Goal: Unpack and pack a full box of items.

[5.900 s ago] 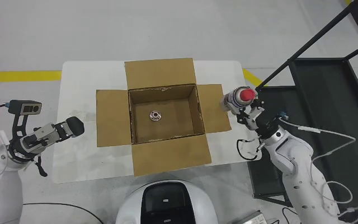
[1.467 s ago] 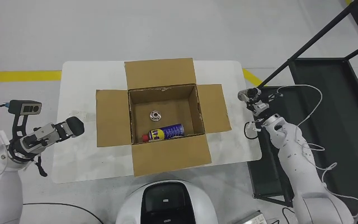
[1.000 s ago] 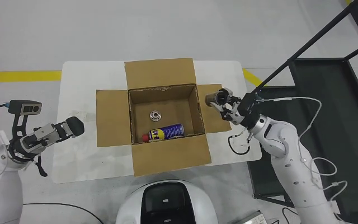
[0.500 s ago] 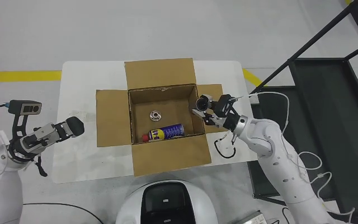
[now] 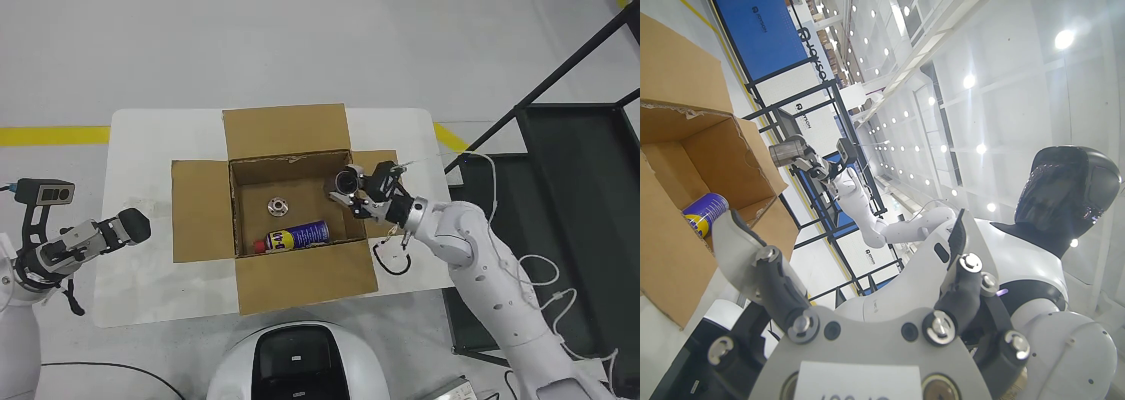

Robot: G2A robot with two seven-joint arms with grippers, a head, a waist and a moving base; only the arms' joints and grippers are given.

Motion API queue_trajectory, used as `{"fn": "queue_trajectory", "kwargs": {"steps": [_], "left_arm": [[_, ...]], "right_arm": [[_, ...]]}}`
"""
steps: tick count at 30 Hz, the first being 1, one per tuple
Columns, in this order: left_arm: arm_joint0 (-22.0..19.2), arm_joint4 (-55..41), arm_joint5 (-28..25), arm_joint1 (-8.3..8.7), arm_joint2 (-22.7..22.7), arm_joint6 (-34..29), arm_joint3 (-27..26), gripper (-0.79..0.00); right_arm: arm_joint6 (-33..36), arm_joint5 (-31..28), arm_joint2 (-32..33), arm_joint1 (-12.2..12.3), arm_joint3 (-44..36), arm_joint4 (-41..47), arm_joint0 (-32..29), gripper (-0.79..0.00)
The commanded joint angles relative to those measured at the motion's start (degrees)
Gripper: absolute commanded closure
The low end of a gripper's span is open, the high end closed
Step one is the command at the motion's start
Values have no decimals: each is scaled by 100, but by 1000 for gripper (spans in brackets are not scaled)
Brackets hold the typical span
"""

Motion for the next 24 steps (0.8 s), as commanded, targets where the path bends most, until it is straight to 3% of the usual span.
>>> {"fn": "queue_trajectory", "kwargs": {"steps": [1,8,16,22,24], "left_arm": [[0,0,0,0,0,0,0,-785],[0,0,0,0,0,0,0,-785],[0,0,0,0,0,0,0,-785],[26,472,132,41,-96,380,18,-785],[-19,606,155,62,-126,409,123,-785]], "right_arm": [[222,58,-441,-83,406,-94,558,0],[343,236,-1638,-444,1779,-279,1784,0],[357,286,-2199,-682,2793,-411,2289,0],[378,271,-2456,-816,3236,-437,2467,0],[407,174,-2523,-852,3361,-407,2512,-256]]}}
